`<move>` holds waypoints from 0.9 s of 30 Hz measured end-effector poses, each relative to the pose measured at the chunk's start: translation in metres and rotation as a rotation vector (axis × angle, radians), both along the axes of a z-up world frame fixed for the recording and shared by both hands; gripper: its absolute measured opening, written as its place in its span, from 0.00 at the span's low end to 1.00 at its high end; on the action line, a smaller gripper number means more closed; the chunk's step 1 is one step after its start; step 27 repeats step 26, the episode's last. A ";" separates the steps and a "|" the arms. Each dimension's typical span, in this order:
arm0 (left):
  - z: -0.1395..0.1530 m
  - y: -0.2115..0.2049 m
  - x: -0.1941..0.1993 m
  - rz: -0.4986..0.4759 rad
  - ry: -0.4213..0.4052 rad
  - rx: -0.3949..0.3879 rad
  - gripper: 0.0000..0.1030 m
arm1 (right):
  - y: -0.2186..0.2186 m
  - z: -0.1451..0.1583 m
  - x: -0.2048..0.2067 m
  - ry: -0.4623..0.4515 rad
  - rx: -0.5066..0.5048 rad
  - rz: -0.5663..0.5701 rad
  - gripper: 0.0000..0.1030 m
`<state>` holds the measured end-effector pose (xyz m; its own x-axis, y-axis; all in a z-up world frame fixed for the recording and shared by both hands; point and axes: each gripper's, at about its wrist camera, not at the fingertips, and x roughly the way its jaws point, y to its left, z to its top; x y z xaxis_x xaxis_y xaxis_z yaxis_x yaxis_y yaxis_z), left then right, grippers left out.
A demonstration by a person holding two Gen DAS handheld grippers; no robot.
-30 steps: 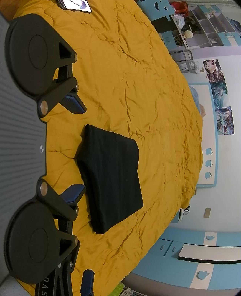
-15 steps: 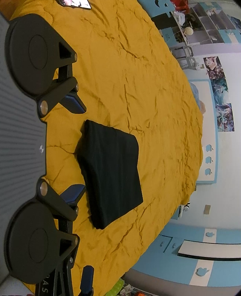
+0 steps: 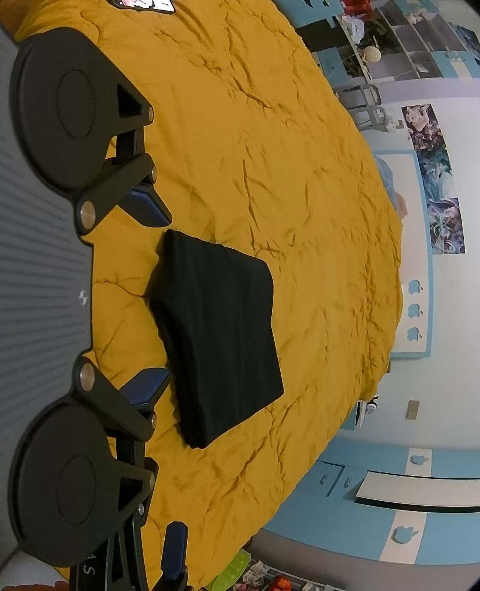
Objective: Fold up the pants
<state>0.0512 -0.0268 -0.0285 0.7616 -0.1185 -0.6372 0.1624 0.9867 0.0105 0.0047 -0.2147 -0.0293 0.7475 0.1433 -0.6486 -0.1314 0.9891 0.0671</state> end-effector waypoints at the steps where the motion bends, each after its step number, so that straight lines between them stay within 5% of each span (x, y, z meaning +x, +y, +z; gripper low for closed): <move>1: 0.000 0.000 0.000 -0.001 -0.001 0.000 0.97 | 0.000 0.000 0.000 0.000 0.000 0.000 0.80; 27: -0.004 -0.001 -0.002 -0.022 -0.022 0.003 0.96 | 0.000 -0.001 0.000 0.018 0.001 0.003 0.80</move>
